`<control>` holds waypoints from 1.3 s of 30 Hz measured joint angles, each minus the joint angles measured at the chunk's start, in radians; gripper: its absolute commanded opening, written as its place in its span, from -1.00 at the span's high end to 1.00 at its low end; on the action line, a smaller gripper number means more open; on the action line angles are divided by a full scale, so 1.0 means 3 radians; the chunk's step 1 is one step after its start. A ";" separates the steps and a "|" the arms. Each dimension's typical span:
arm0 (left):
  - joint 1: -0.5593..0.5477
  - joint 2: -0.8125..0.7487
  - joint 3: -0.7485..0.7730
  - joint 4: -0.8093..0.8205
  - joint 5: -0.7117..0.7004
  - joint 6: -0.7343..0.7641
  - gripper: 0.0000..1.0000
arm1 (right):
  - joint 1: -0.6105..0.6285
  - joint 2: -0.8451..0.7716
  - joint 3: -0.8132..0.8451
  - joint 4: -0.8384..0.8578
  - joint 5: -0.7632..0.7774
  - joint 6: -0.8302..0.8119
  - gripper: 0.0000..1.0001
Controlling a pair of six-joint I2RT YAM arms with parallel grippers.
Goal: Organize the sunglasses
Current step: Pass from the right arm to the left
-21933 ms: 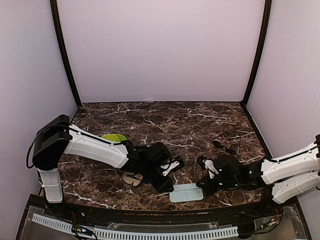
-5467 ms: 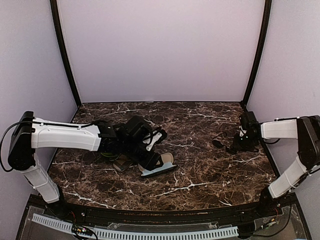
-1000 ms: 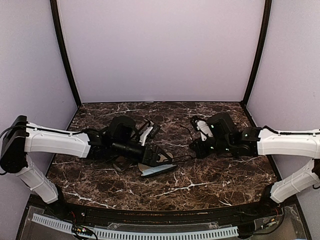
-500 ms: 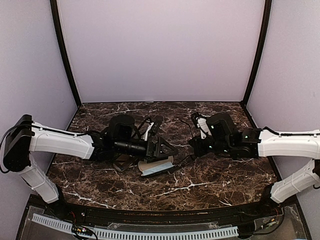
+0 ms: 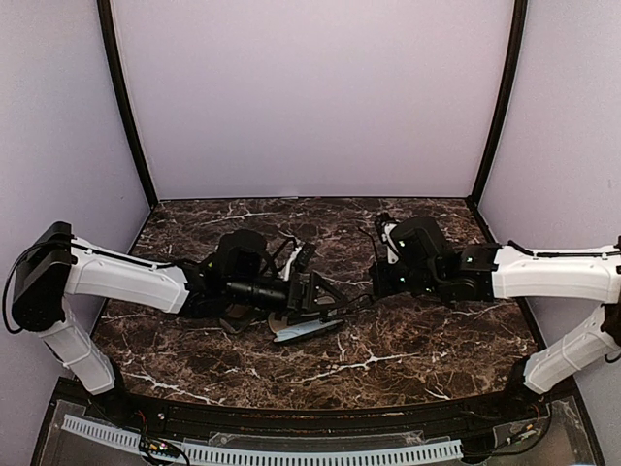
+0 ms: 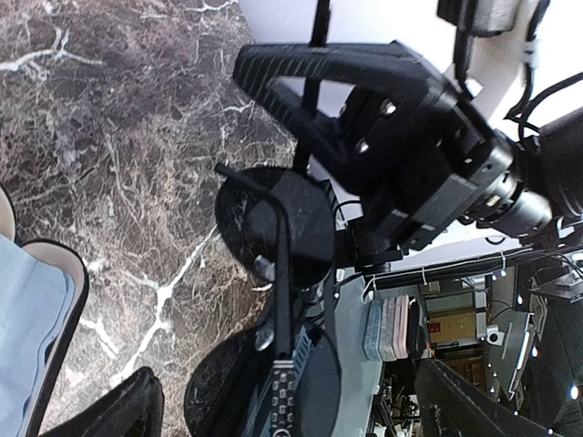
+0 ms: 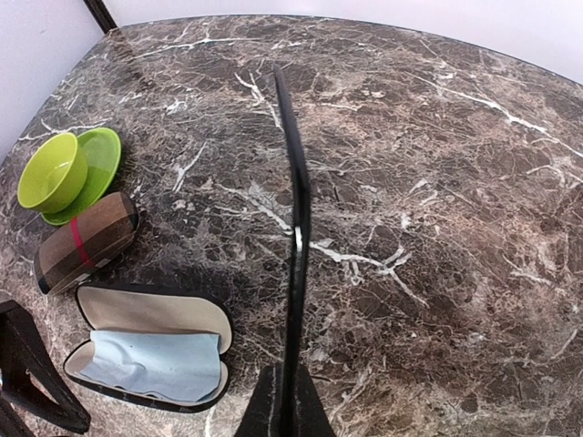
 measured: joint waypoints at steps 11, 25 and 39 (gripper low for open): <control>-0.0015 0.0099 -0.0005 0.0069 0.0006 -0.0098 -0.92 | 0.0000 0.0027 0.0006 -0.0076 0.0206 0.0206 1.00; -0.0031 0.0252 0.0004 0.0254 0.0099 -0.0174 -0.32 | 0.0000 0.0027 0.0008 -0.0089 0.0289 0.0270 1.00; -0.0029 0.0320 0.0003 0.0422 0.0154 -0.0256 0.15 | 0.0000 0.0027 0.0008 -0.0092 0.0310 0.0301 1.00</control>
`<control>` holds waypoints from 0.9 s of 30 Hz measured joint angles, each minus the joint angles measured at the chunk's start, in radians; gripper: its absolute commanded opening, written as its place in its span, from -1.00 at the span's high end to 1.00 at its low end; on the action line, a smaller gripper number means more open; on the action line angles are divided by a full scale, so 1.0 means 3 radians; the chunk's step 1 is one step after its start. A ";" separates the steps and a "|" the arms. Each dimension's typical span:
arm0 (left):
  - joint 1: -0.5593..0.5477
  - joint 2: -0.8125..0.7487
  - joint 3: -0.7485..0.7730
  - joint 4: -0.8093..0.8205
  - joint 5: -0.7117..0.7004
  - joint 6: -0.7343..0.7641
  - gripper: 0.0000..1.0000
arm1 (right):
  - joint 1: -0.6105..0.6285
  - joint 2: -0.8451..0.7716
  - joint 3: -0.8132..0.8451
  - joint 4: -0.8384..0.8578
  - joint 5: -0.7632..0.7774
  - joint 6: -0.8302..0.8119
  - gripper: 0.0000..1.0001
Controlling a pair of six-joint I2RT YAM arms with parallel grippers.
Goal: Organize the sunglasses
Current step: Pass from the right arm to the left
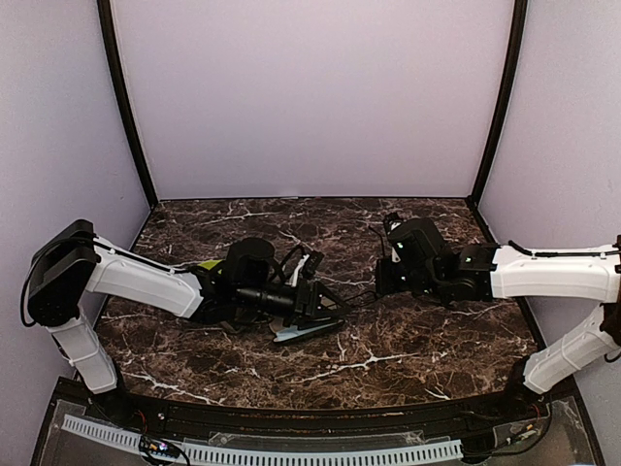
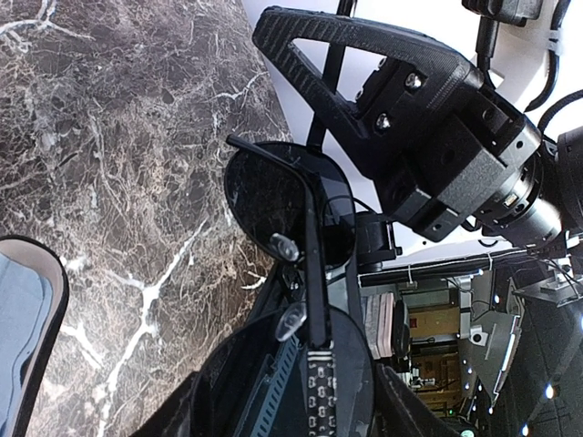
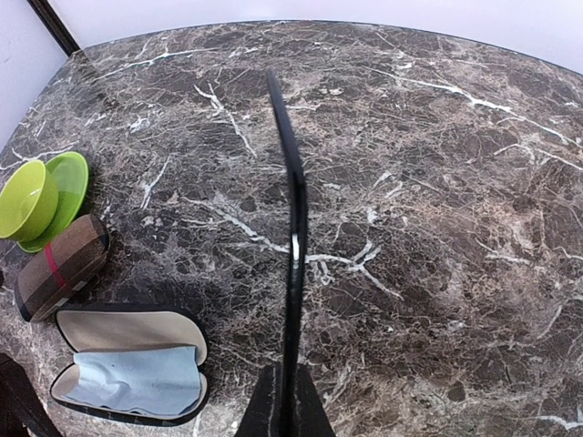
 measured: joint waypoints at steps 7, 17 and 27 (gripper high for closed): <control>0.0000 0.0000 0.0000 -0.0001 -0.0008 0.0038 0.35 | 0.0000 0.0000 0.0000 0.0005 -0.0069 -0.0028 0.65; 0.0000 0.0000 0.0003 -0.0238 -0.0041 0.0348 0.41 | 0.0003 -0.0089 -0.0003 0.0000 -0.0351 -0.0158 0.01; 0.0024 -0.0066 0.0109 -0.0646 -0.0067 0.0688 0.43 | -0.0048 -0.0393 -0.0006 -0.0093 -0.0591 -0.0235 -0.27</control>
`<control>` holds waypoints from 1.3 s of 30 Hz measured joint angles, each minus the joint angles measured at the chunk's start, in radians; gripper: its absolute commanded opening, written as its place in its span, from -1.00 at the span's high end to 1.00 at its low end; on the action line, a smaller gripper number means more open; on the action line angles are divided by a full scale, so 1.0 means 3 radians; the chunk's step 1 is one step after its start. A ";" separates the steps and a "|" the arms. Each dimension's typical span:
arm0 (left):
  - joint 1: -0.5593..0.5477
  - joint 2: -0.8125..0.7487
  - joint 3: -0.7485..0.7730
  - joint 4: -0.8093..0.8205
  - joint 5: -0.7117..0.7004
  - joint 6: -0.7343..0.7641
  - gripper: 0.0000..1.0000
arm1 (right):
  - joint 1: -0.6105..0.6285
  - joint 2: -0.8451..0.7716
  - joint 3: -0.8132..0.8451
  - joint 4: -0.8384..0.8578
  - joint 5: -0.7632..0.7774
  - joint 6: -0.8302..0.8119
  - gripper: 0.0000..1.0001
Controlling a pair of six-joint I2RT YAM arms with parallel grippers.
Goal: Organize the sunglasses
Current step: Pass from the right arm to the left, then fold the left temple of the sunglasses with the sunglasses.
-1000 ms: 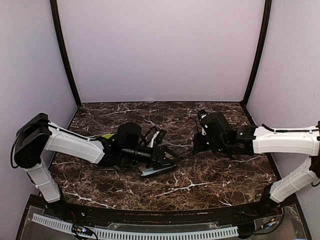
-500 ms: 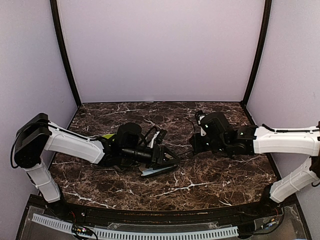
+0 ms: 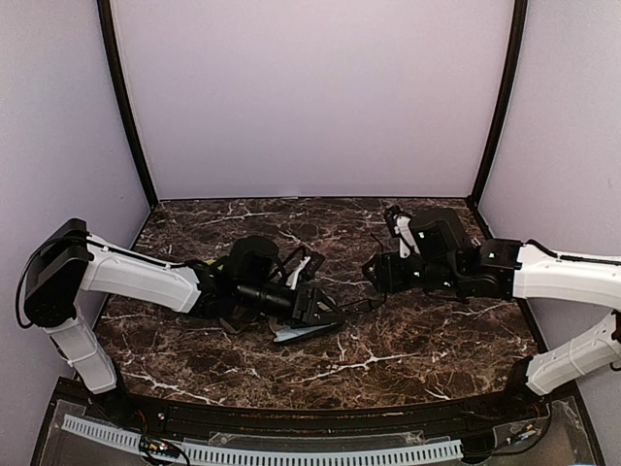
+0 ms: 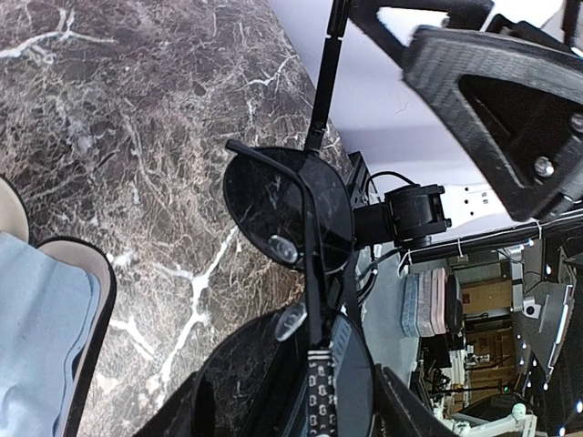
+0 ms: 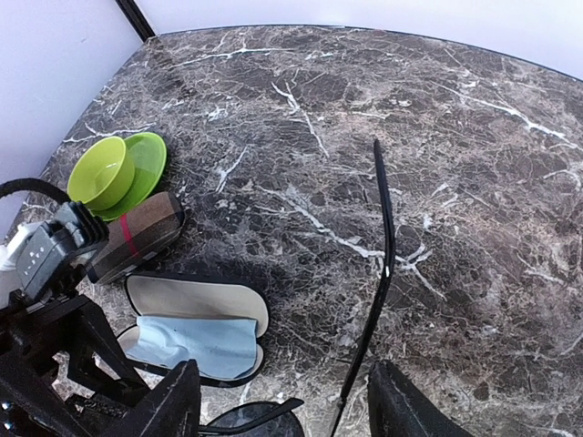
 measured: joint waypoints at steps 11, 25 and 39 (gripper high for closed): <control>0.0000 -0.0038 0.0067 -0.0159 -0.0001 0.0182 0.44 | -0.0074 0.0051 -0.0058 0.0001 -0.0277 -0.0004 -0.13; 0.0000 -0.0038 0.0070 -0.0304 -0.0072 0.0296 0.45 | 0.0027 0.0178 -0.0069 0.0172 -0.0739 -0.0120 -0.30; 0.0001 -0.0041 0.0070 -0.0334 -0.0104 0.0370 0.46 | 0.0070 0.0181 -0.0179 0.0286 -0.1101 -0.0195 -0.38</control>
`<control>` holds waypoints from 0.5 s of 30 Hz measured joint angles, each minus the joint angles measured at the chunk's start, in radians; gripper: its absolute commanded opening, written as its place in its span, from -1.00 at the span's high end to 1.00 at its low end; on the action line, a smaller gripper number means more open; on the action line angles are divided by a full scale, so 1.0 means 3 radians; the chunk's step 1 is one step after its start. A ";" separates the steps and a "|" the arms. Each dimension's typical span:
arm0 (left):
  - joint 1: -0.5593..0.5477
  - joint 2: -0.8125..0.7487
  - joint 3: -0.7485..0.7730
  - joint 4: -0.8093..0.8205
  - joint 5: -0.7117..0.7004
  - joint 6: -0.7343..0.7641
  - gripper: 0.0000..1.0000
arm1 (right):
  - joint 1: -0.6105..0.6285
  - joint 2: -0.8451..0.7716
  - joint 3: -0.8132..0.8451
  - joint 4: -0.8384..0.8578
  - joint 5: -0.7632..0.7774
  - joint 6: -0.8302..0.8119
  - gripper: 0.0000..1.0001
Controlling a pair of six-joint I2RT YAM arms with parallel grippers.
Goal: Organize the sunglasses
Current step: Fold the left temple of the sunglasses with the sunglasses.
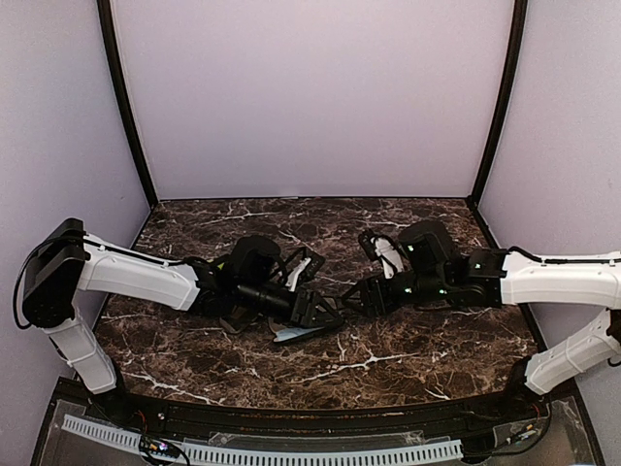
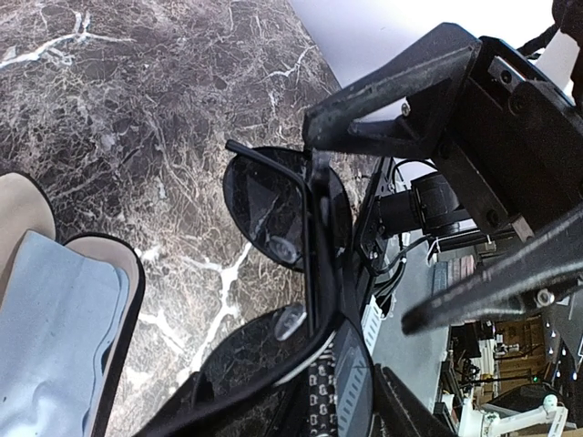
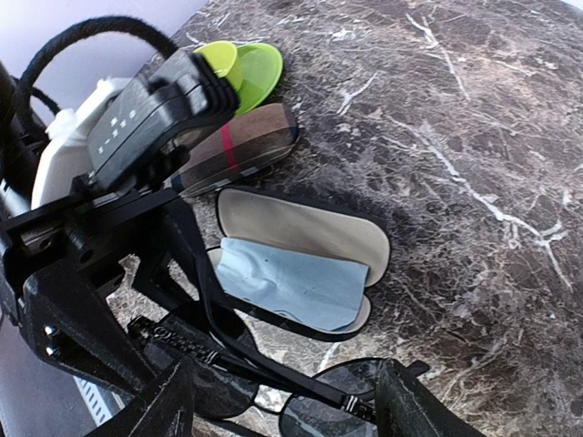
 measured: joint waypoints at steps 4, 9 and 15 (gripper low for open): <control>0.0000 0.0000 0.0000 0.0001 -0.0027 0.0031 0.47 | 0.0004 0.0000 -0.0028 0.0036 -0.0135 -0.0017 -0.40; 0.0000 -0.0004 0.0000 0.0000 -0.0042 0.0067 0.47 | 0.0010 0.0000 -0.0031 0.0034 -0.0242 -0.0037 -0.42; 0.0023 -0.0089 -0.0037 -0.0003 -0.0039 0.0141 0.47 | 0.0011 -0.0066 -0.0034 -0.0004 -0.0211 -0.0065 -0.48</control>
